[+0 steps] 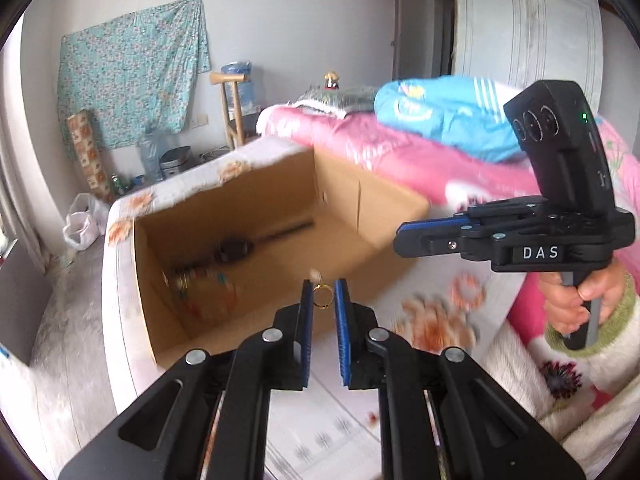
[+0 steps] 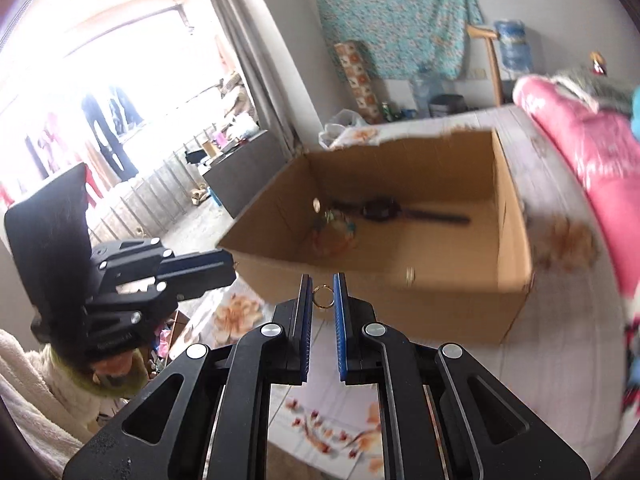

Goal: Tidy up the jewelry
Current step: 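Carry the gold ring over the box and open the right tool, then withdraw the right tool from the box back toward the sheet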

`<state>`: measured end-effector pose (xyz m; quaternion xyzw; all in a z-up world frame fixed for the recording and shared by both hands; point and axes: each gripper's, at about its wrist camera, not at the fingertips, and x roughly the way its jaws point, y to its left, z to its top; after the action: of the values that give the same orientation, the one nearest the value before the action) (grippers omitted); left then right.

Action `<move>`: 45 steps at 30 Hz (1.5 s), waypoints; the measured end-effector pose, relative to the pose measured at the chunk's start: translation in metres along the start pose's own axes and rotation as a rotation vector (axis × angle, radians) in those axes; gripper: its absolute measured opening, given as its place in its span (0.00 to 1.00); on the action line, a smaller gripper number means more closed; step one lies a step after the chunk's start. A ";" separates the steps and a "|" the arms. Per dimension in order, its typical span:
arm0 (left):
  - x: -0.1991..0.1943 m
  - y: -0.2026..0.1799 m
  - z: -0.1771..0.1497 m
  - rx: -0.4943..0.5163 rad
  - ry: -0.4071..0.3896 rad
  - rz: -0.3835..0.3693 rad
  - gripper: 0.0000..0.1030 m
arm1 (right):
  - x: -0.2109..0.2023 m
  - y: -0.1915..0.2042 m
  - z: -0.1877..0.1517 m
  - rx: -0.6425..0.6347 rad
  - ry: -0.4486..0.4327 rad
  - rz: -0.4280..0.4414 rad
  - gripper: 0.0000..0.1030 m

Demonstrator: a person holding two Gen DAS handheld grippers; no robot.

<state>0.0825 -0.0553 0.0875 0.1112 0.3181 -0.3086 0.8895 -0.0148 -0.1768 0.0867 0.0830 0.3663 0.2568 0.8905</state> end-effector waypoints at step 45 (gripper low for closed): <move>0.020 0.040 0.050 -0.081 0.025 -0.028 0.26 | 0.005 -0.034 0.069 -0.027 0.061 -0.076 0.30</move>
<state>0.1448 -0.0530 0.1134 0.0746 0.3429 -0.3064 0.8848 0.0500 -0.2005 0.1214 0.0492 0.3925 0.2303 0.8891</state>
